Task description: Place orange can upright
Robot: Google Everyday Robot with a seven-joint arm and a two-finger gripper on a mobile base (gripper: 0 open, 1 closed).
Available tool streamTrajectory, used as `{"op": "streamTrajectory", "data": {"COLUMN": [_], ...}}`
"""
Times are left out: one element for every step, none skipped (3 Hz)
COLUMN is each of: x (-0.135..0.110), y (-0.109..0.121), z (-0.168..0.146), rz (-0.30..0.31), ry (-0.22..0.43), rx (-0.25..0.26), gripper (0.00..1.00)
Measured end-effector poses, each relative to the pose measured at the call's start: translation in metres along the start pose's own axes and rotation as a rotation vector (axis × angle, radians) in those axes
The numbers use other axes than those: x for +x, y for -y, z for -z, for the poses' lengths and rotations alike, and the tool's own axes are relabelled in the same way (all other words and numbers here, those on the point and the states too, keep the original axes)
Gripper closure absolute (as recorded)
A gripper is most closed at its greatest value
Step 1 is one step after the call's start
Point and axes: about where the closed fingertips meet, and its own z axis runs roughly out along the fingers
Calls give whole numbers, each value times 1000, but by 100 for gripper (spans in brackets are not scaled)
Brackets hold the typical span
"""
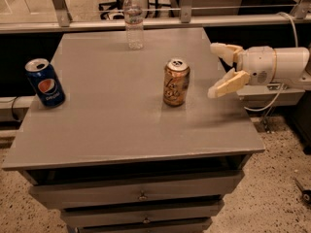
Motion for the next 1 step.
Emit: {"op": "streamTrajectory", "data": {"x": [-1], "y": [-2], "z": [-10], "rz": [-3], "ry": [10], "rx": [-12], "gripper": [0]}}
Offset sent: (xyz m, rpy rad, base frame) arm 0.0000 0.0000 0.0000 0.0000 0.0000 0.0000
